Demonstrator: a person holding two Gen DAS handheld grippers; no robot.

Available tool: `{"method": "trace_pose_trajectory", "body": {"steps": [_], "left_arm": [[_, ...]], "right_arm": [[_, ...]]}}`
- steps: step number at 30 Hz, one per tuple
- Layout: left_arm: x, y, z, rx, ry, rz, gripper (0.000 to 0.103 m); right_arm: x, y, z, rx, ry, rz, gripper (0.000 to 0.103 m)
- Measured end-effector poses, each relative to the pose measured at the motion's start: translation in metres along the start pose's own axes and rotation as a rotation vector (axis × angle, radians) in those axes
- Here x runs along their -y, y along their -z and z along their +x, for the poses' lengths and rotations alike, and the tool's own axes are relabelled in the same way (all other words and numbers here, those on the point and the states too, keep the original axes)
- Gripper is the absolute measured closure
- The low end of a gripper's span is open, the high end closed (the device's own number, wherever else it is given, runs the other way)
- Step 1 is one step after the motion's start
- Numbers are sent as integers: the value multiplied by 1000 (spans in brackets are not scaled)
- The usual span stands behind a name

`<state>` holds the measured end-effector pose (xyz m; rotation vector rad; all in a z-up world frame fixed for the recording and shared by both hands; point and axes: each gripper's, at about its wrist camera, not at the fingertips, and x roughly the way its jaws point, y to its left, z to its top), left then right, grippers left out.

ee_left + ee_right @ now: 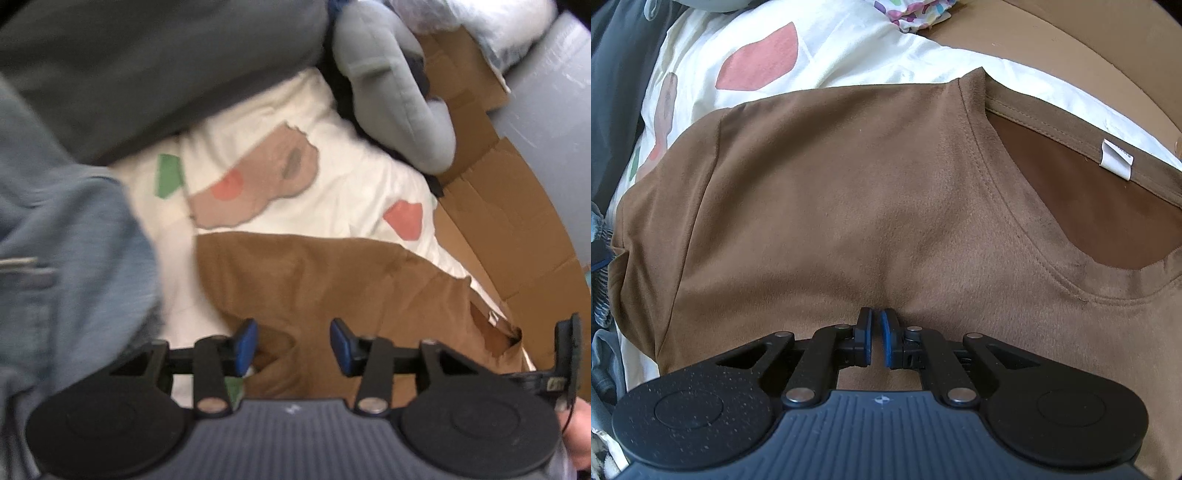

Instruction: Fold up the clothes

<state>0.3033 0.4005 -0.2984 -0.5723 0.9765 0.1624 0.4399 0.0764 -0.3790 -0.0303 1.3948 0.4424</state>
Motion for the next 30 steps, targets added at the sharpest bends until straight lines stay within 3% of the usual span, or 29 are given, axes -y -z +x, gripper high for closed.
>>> {"method": "trace_pose_trajectory", "body": {"steps": [7, 12, 16, 20, 21, 24, 26, 29, 30], "left_arm": [[-29, 22, -32, 33, -48, -152, 56], [-33, 38, -22, 28, -21, -228, 56], [-35, 44, -11, 47, -2, -302, 56], [-36, 44, -2, 67, 14, -346, 58], [-36, 44, -1, 72, 19, -352, 62], [-36, 46, 0, 88, 25, -365, 90], [-36, 48, -1, 100, 22, -368, 93], [-35, 51, -8, 129, 18, -371, 97], [-34, 53, -12, 140, 20, -370, 97]], "right_arm": [[0, -1, -2, -4, 13, 4, 93], [-6, -3, -8, 6, 36, -22, 91], [-15, -8, -21, 65, 35, -78, 91], [-60, -16, -22, 131, -18, -145, 90], [-64, -25, -24, 145, -35, -162, 89], [-94, -59, -20, 177, -86, -217, 89], [-100, -80, -16, 192, -116, -252, 89], [-127, -78, -26, 199, -158, -310, 87], [-136, -83, -23, 201, -173, -328, 82]]}}
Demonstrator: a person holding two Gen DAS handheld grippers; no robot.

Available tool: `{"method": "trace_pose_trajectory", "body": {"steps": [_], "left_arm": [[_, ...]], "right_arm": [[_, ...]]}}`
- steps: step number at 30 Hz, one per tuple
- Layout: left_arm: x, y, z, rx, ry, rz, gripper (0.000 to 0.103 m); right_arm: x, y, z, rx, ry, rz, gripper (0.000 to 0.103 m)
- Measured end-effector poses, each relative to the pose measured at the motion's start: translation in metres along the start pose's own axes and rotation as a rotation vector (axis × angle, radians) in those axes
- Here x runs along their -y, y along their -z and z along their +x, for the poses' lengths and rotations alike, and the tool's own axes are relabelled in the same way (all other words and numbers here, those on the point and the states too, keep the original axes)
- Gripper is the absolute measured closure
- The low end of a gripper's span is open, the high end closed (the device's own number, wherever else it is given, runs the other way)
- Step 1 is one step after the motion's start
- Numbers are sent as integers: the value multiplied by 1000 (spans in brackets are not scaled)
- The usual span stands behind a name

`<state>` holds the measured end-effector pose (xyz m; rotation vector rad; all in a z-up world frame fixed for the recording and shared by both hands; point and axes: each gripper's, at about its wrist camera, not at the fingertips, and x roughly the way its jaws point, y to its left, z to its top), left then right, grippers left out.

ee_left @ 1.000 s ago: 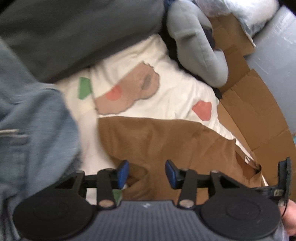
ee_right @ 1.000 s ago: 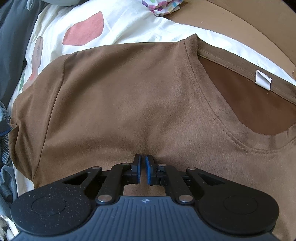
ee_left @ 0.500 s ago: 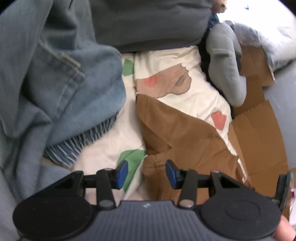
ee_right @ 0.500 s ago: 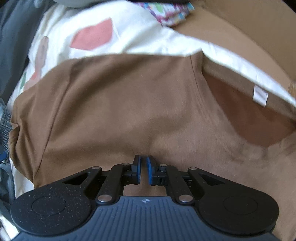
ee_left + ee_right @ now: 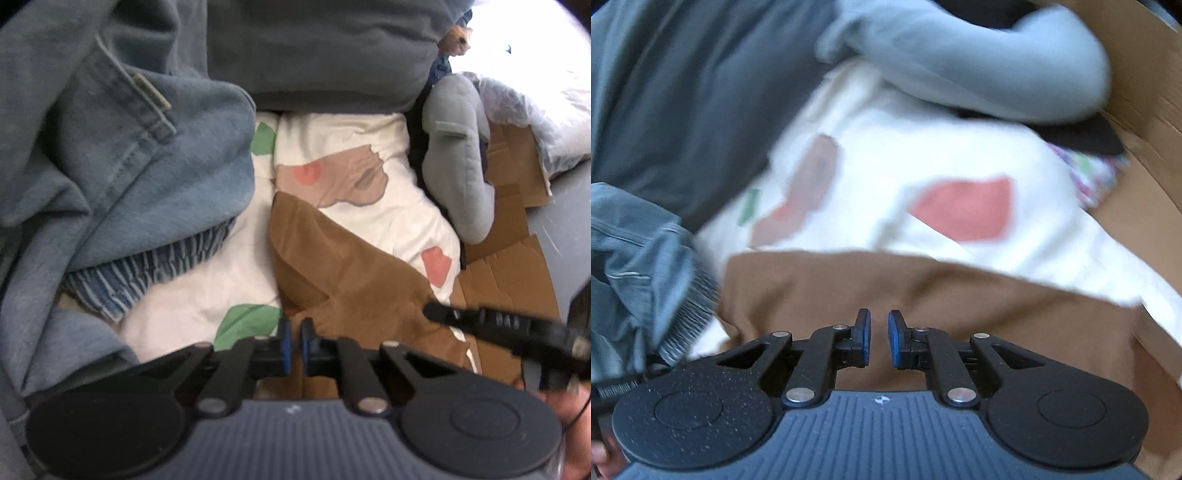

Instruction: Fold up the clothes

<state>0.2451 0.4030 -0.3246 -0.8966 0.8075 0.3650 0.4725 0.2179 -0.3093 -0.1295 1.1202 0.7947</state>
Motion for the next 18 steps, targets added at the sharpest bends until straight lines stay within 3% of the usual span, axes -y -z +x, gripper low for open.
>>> {"method": "trace_pose_trajectory", "body": {"steps": [3, 12, 18], "left_arm": [[2, 3, -10, 24, 12, 19, 98], [23, 17, -24, 23, 41, 173, 98], [9, 21, -18, 6, 26, 112, 98]], "right_arm": [[-21, -15, 12, 7, -58, -46, 63], [-79, -52, 55, -59, -83, -244, 54], [-110, -53, 86, -133, -88, -377, 52]]}}
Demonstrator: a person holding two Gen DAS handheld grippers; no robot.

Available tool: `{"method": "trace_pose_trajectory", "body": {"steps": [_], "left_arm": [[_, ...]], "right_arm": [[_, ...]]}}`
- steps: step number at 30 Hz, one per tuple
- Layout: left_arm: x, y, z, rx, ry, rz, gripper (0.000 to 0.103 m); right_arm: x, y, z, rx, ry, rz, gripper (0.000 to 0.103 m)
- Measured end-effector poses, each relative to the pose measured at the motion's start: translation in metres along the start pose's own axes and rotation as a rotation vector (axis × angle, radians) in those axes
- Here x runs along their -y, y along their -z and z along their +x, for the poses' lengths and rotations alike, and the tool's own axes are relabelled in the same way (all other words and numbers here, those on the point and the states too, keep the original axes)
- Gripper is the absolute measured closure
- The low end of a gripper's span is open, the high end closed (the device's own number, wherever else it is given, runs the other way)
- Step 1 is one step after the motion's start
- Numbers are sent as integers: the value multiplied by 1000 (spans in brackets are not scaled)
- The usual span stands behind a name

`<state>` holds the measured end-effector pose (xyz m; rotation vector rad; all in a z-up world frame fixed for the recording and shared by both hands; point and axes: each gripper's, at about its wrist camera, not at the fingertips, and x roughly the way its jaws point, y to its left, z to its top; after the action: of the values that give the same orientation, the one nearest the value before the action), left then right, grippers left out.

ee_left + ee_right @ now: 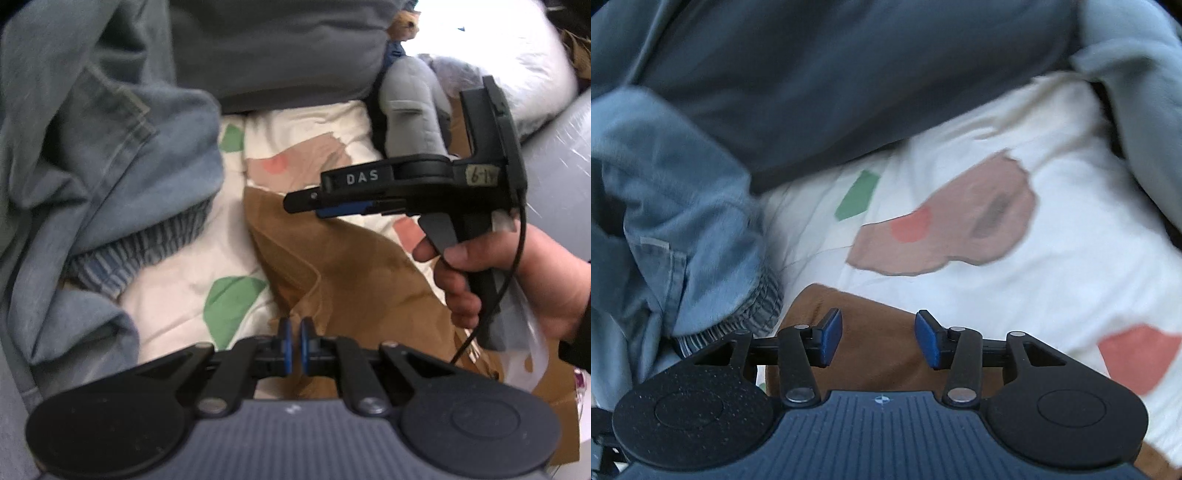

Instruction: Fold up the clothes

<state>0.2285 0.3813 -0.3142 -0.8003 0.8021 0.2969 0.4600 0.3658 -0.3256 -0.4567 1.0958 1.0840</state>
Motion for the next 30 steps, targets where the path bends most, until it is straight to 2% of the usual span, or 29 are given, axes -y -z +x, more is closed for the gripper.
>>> {"method": "trace_pose_trajectory", "body": {"steps": [6, 10, 14, 15, 16, 17, 18, 22, 30], "left_arm": [[-18, 3, 4, 6, -29, -98, 98], [-27, 9, 4, 7, -41, -152, 98], [-31, 14, 1, 13, -52, -194, 98], [-30, 14, 0, 12, -57, -200, 98], [-30, 14, 0, 12, -62, -206, 98], [-29, 14, -1, 16, -64, -208, 98], [-28, 14, -3, 21, -64, -200, 98], [-22, 14, -14, 56, -76, -154, 98], [-7, 11, -28, 166, -122, -53, 99]], "right_arm": [[-17, -3, 15, -34, -12, -104, 52], [-22, -4, 25, -50, 11, -108, 52], [-30, -7, 35, -66, 34, -167, 52], [-31, -8, 35, -65, 31, -172, 56], [-32, -8, 34, -61, 22, -182, 65], [-34, -7, 31, -53, 15, -210, 93], [-37, -5, 28, -45, 22, -248, 103], [-35, -1, 0, 27, 9, -297, 103], [2, -6, -44, 176, 77, -193, 103]]}}
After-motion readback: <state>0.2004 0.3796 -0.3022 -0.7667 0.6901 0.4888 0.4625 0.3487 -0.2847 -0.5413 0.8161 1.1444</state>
